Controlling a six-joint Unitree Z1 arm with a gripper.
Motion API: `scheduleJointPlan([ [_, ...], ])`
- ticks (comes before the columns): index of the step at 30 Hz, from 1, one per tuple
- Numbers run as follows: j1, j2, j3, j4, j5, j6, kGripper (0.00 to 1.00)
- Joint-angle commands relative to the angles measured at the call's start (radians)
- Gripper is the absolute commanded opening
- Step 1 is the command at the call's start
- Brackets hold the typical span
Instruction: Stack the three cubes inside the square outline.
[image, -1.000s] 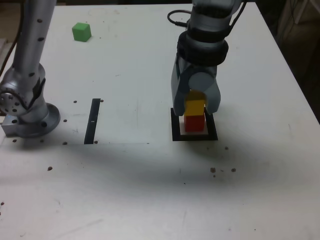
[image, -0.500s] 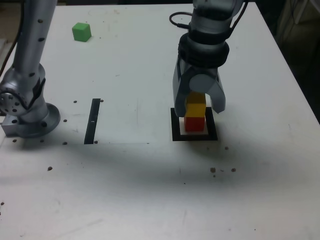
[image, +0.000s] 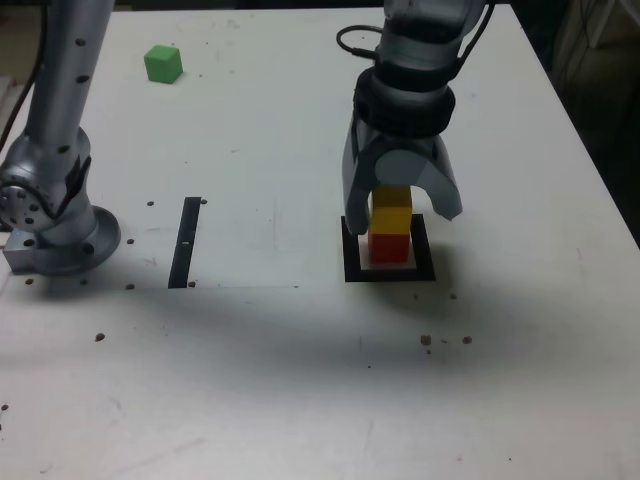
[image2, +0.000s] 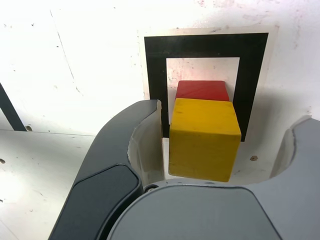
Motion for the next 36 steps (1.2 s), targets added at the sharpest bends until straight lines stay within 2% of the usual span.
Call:
scheduleJointPlan([
  [1, 0.006, -0.022, 0.011, 0.001, 0.007, 0.001, 0.99],
  [11, 0.032, -0.11, 0.055, 0.016, 0.051, 0.0, 0.99],
  [19, 0.088, -0.16, 0.076, 0.058, 0.081, 0.01, 0.99],
  [27, 0.24, -0.203, 0.153, 0.063, 0.099, 0.068, 1.0],
  [36, 0.386, -0.218, 0.172, 0.073, 0.117, 0.146, 1.0],
])
